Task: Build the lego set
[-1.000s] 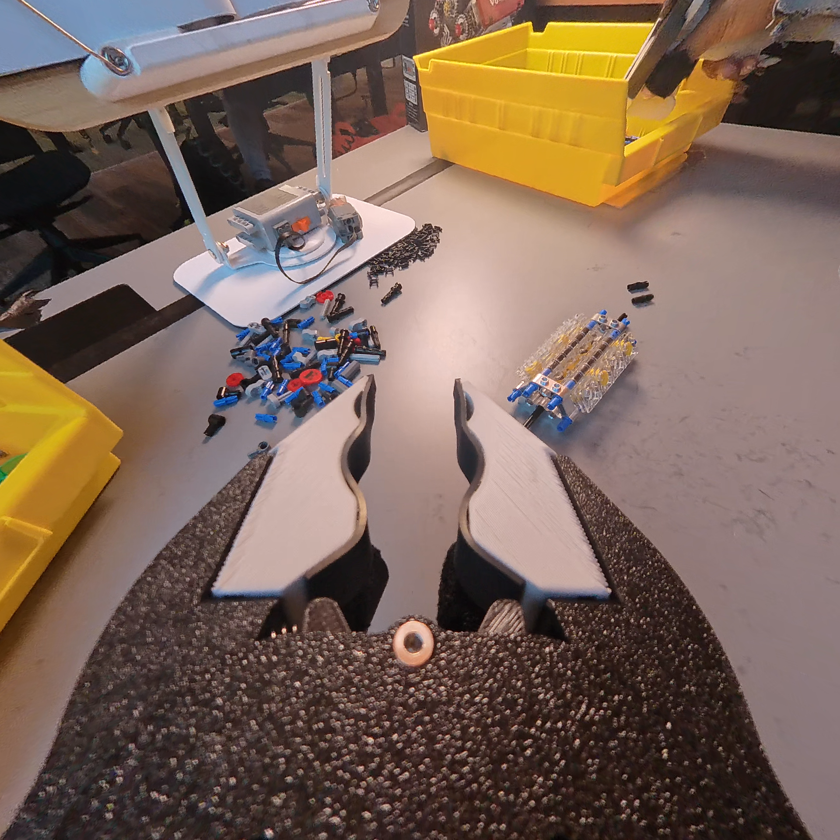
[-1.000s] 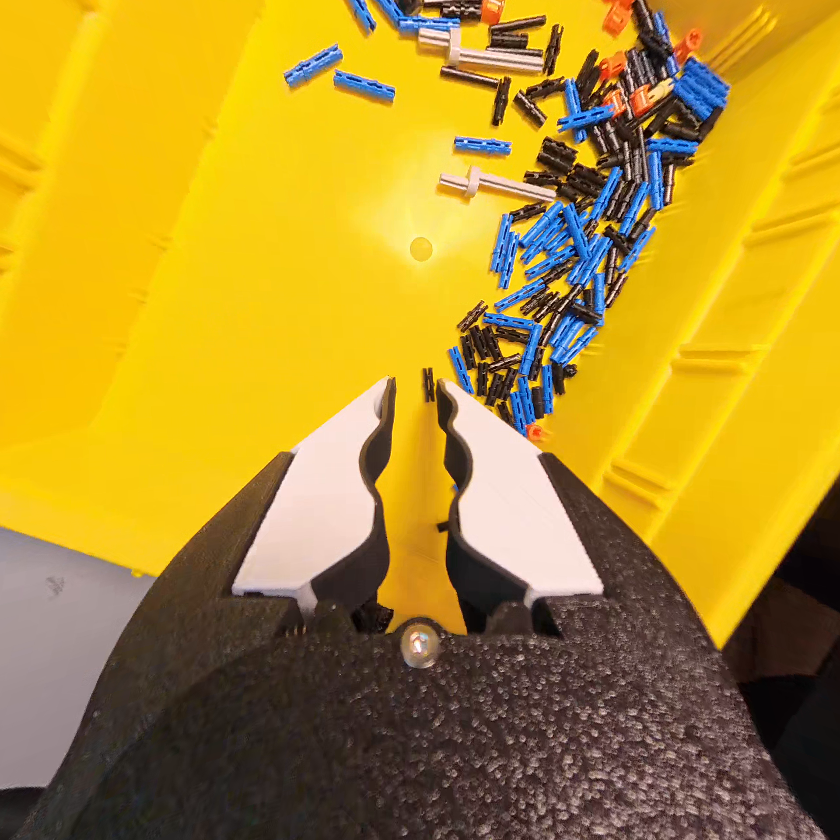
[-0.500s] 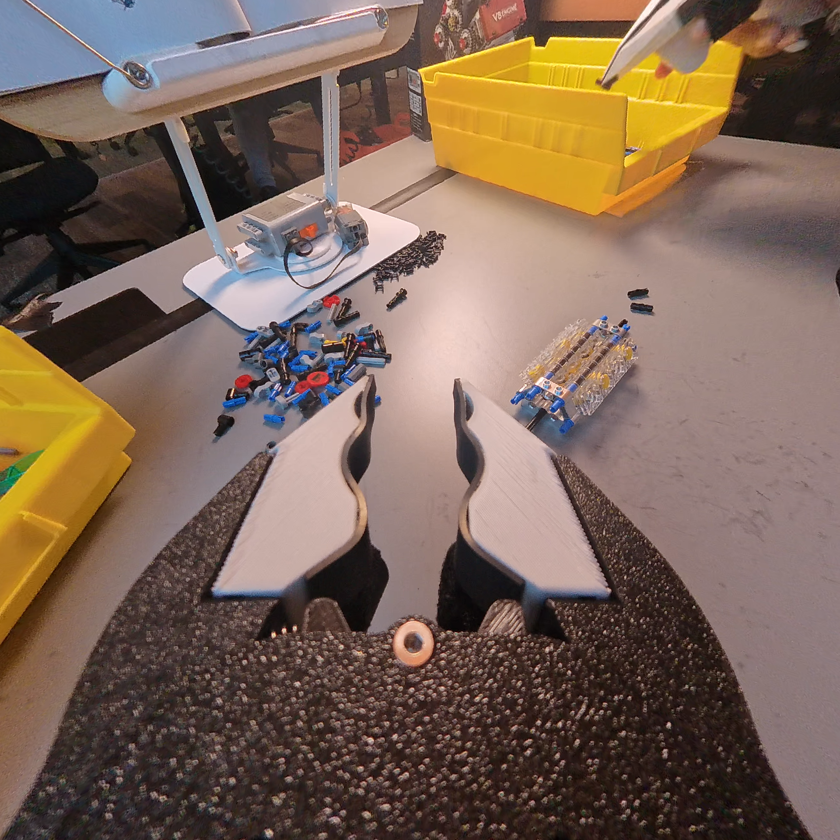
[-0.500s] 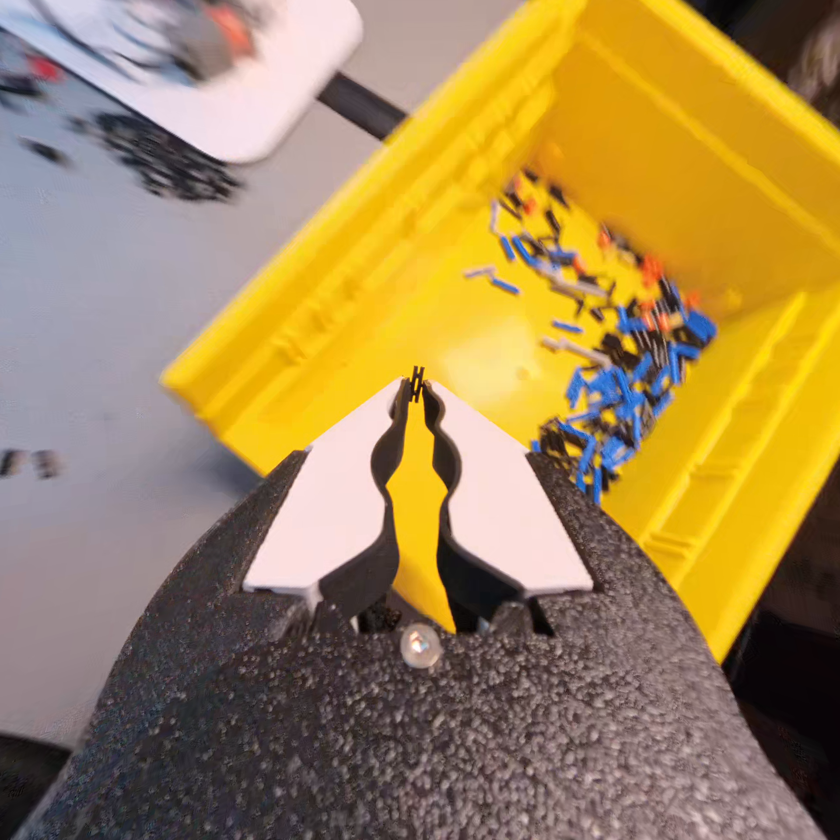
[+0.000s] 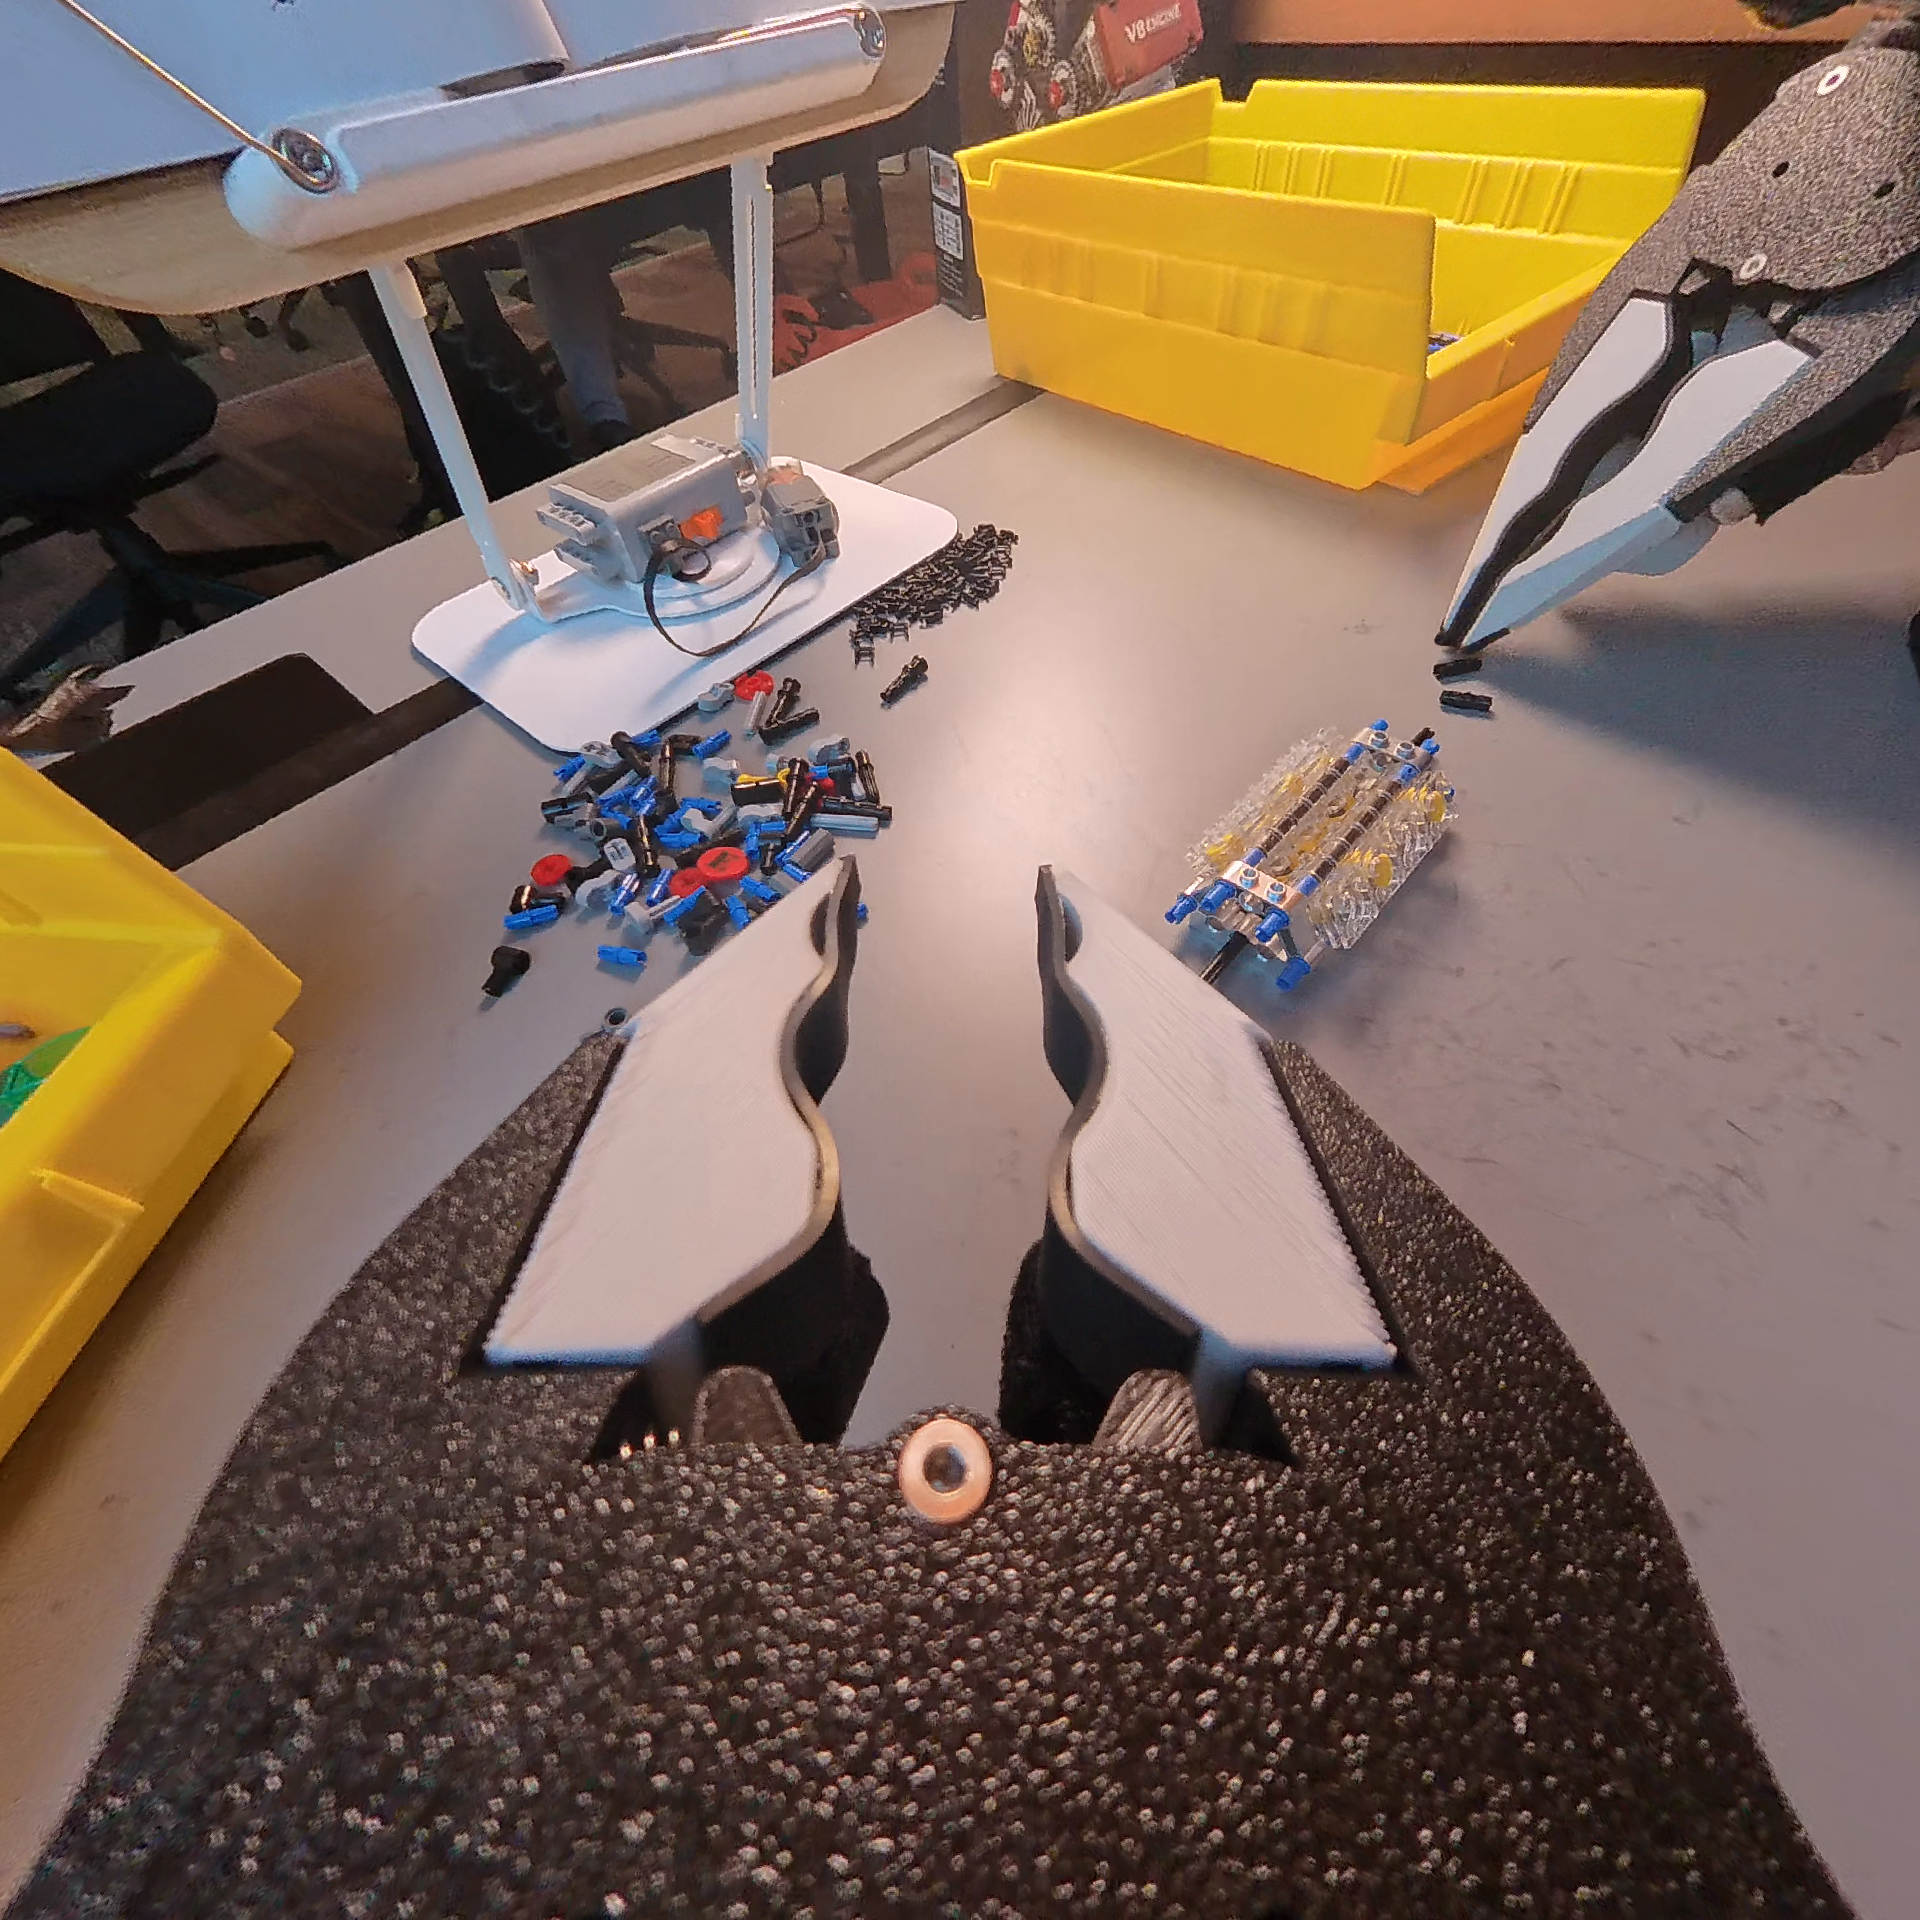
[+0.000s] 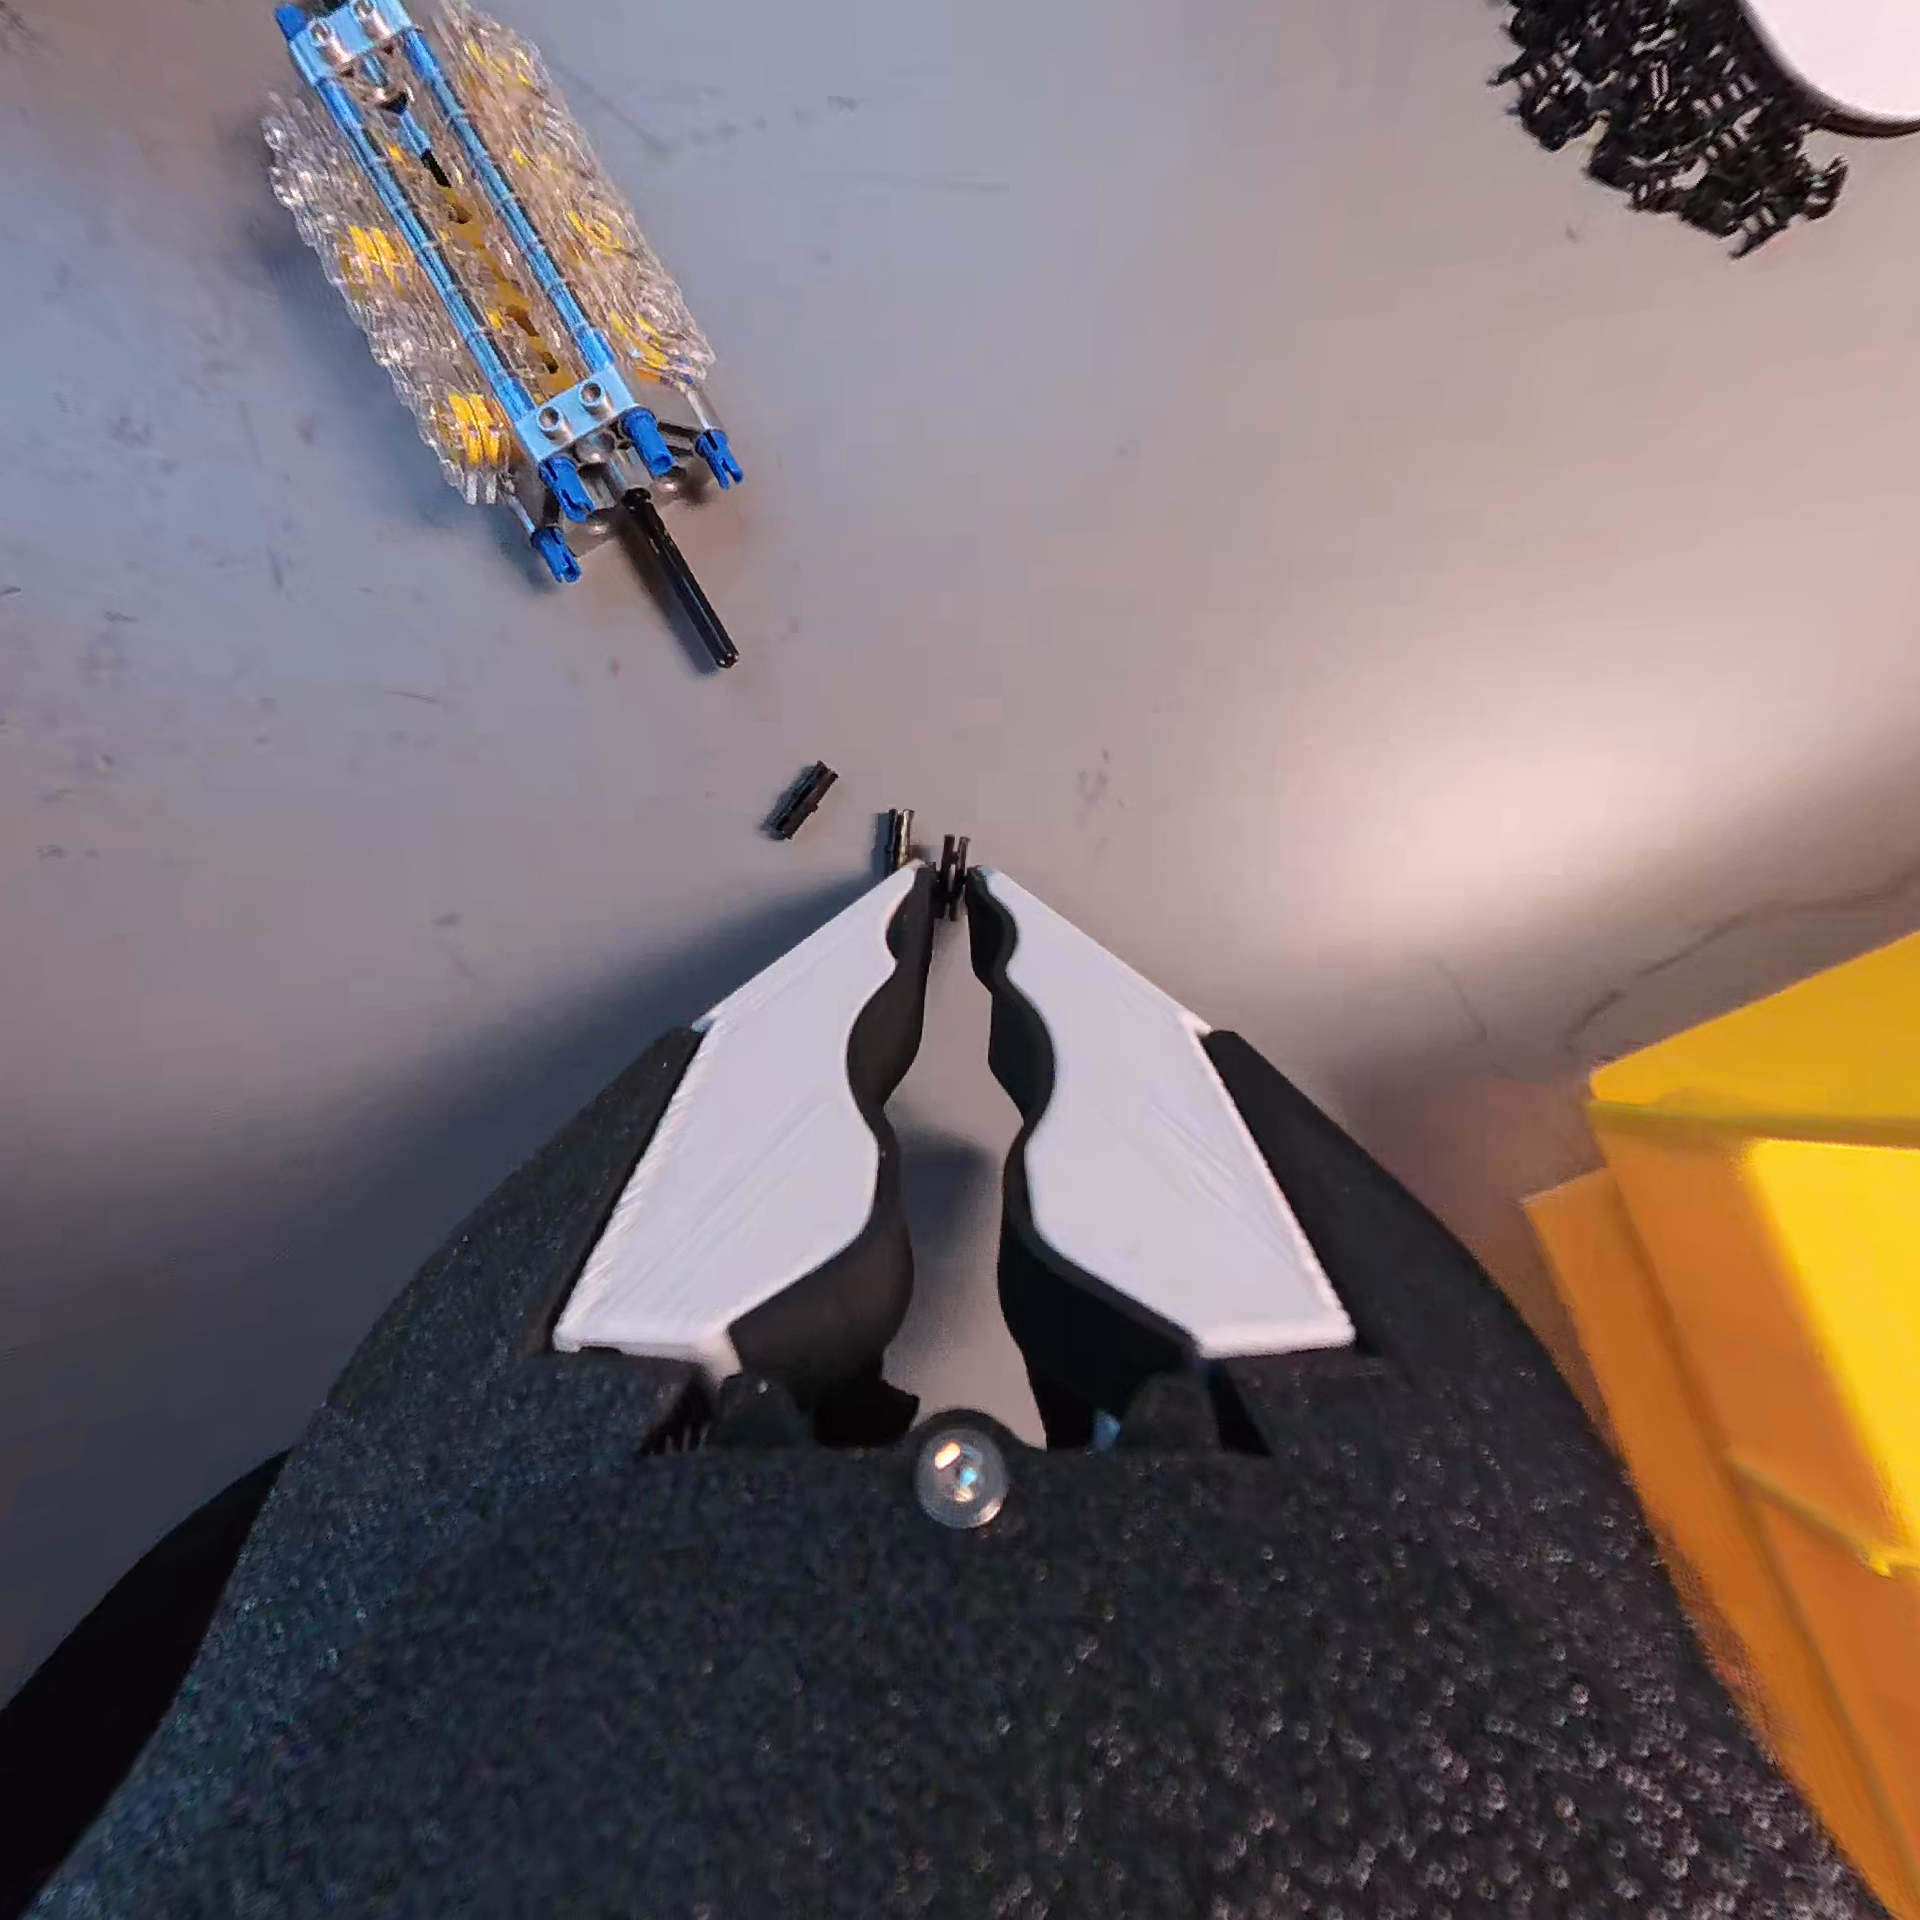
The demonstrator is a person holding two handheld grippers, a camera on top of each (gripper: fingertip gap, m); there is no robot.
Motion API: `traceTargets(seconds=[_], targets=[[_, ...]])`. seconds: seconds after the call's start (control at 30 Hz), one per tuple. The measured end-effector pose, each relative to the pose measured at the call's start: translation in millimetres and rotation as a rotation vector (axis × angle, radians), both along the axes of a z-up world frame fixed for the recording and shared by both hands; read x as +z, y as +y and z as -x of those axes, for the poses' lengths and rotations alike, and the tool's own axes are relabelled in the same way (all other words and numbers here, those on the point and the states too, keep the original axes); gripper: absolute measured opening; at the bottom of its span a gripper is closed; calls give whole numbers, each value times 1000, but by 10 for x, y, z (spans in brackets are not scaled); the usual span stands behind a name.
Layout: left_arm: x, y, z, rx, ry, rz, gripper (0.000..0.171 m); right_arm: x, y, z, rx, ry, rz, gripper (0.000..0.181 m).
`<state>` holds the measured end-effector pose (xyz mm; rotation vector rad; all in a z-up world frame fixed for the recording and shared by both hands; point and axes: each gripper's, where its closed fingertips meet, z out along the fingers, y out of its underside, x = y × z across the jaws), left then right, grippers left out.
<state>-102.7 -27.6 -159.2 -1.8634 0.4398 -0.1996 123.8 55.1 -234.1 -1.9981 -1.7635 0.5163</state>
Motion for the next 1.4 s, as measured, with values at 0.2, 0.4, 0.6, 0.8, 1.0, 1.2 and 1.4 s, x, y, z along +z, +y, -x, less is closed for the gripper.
traceTargets(seconds=[0.2, 0.4, 0.6, 0.8, 1.0, 1.2, 1.4], targets=[[-31, 3, -18, -4, 13, 8, 33, -43, 6, -18, 1, 5, -21, 4], [-53, 9, -12, -1, 12, 13, 33, -42, -13, -19, 9, 11, -33, 8], [-80, 19, -2, 4, 14, 19, 33, 282, 50, 125, 2, 148, -36, 17], [-173, 39, -40, -8, 19, 46, 33, 1602, 670, 637, -96, 596, -337, 17], [-262, 57, -13, 0, 21, 68, 33, 2632, 1570, 1157, -295, 895, -645, 9], [-274, 66, 14, 7, 5, 75, 33, 2623, 2279, 1570, -415, 908, -651, 1], [-290, 73, 21, 5, -3, 89, 33, 2544, 2452, 1646, -444, 914, -633, 0]])
